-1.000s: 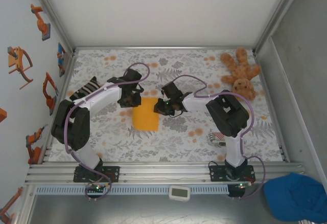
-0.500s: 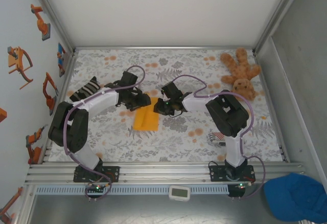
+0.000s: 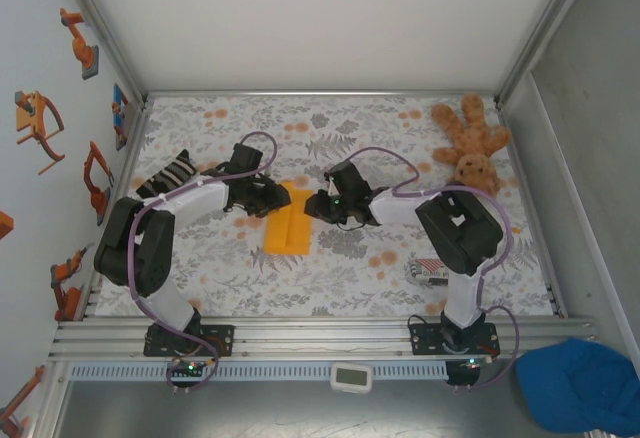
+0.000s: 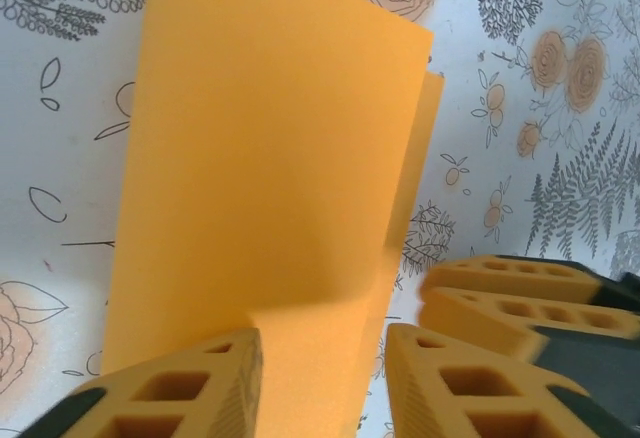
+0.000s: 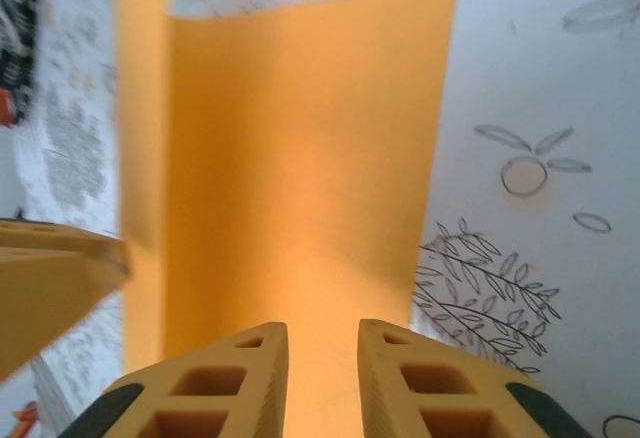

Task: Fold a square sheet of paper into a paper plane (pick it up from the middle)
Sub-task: First fold in half a square sheet of paper at the center of the table.

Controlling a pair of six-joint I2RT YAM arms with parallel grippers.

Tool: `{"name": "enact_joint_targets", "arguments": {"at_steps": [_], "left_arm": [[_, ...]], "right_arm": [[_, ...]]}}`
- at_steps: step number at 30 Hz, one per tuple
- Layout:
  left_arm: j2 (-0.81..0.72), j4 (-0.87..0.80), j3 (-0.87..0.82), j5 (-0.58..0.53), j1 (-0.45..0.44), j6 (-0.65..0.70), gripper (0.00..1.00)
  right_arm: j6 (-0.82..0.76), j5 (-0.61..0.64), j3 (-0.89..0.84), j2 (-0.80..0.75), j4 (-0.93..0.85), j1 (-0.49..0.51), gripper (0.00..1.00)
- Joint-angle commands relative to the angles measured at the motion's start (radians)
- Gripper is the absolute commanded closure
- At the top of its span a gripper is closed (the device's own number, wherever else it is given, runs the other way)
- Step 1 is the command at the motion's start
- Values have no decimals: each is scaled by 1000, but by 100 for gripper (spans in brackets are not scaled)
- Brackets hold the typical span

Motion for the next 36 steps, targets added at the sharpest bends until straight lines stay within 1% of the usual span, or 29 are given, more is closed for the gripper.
{"name": "enact_joint_targets", "arguments": {"at_steps": [1,7,12,15,18,22,25,31,34,36], "left_arm": [[15,9,-13,-18,5,-2,70],[16,16,-22,-34,5,-9,86],[15,19,-28,-33,8,-10,90],[15,21,-29,-30,10,-9,93],[15,22,-30,-30,10,-9,93],[13,24,-31,-29,12,-9,94],[15,25,-32,-27,14,-9,94],[16,28,-32,-20,15,-10,95],[15,30,-32,-18,16,-12,96],[13,32,-32,-14,18,-12,96]], "right_arm": [[-18,-35,-5,-36,86,-7,72],[69,-107,-43,16,256,-4,67],[78,-120,-21,51,263,9,63],[78,-131,-1,74,261,18,63],[78,-138,18,100,256,23,64],[82,-148,33,122,266,30,67],[89,-160,38,133,288,32,72],[116,-182,44,157,332,34,76],[122,-187,45,163,347,34,82],[125,-189,42,161,357,34,89]]}}
